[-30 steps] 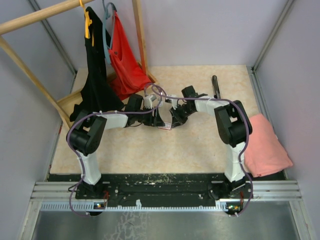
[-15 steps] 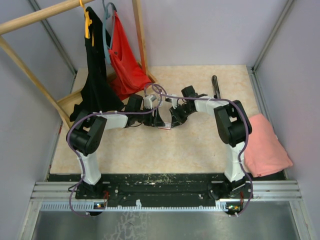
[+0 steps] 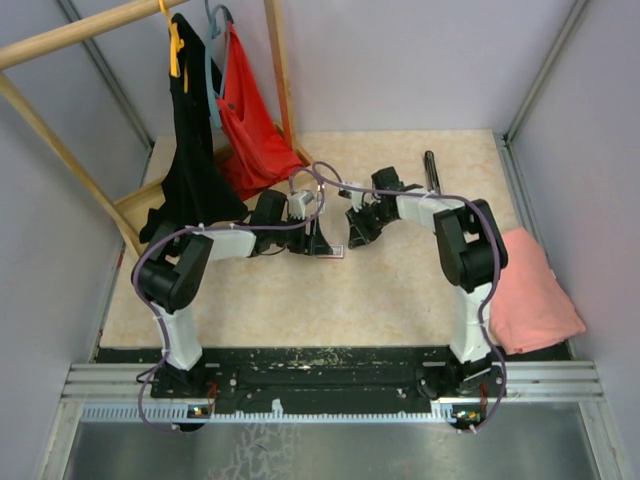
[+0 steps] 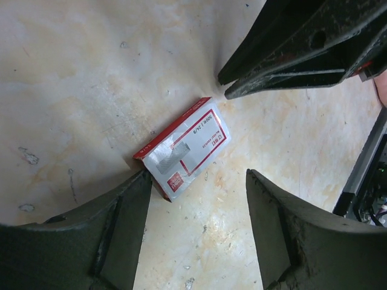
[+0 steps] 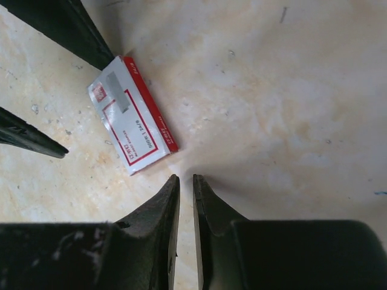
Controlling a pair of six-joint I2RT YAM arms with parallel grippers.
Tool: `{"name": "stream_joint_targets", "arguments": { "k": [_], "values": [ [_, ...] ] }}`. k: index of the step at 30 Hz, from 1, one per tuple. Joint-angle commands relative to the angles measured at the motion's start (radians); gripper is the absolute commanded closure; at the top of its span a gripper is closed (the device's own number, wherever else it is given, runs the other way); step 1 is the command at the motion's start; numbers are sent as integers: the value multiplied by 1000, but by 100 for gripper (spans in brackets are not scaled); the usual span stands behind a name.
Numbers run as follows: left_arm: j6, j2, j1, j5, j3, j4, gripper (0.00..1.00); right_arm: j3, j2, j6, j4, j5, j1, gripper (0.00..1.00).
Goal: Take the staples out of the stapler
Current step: Close the staple box at the center of the board, then reset both arms
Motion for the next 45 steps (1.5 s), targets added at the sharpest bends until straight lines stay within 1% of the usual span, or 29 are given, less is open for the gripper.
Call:
{"name": "stream_joint_targets", "arguments": {
  "k": [1, 11, 15, 18, 20, 21, 23, 25, 30, 31, 33, 35, 40, 45],
  "values": [
    [-5, -10, -8, 4, -28, -45, 28, 32, -67, -33, -10, 40, -25, 83],
    [-6, -15, -8, 19, -24, -34, 24, 22, -163, -43, -14, 59, -84, 77],
    [22, -37, -3, -3, -15, -49, 14, 5, -215, -59, -19, 68, -96, 72],
    [49, -72, 16, -17, -4, -65, 8, -16, -280, -70, -18, 84, -106, 64],
    [79, -103, 28, -31, 0, -79, 2, -42, -333, -69, -7, 102, -113, 56],
    [99, -119, 34, -39, 2, -88, 1, -64, -360, -65, 2, 113, -118, 52],
    [151, -163, 45, -65, -3, -107, 0, -99, -436, -49, 29, 131, -133, 49],
    [188, -213, 62, -94, -20, -114, 0, -135, -497, -21, 57, 164, -150, 42],
    [254, -354, 126, -139, -82, -119, 0, -250, -646, 90, 181, 317, -196, 18],
    [266, -384, 144, -148, -96, -120, 0, -272, -673, 117, 202, 346, -203, 15],
    [300, -455, 175, -166, -125, -121, 0, -310, -731, 144, 227, 374, -218, 14],
    [335, -539, 195, -214, -157, -117, 0, -352, -792, 170, 245, 412, -221, 13],
    [412, -755, 219, -321, -246, -132, 0, -441, -968, 220, 239, 489, -221, 12],
    [448, -896, 223, -418, -281, -244, 0, -548, -1155, 241, 253, 592, -221, 11]
  ]
}}
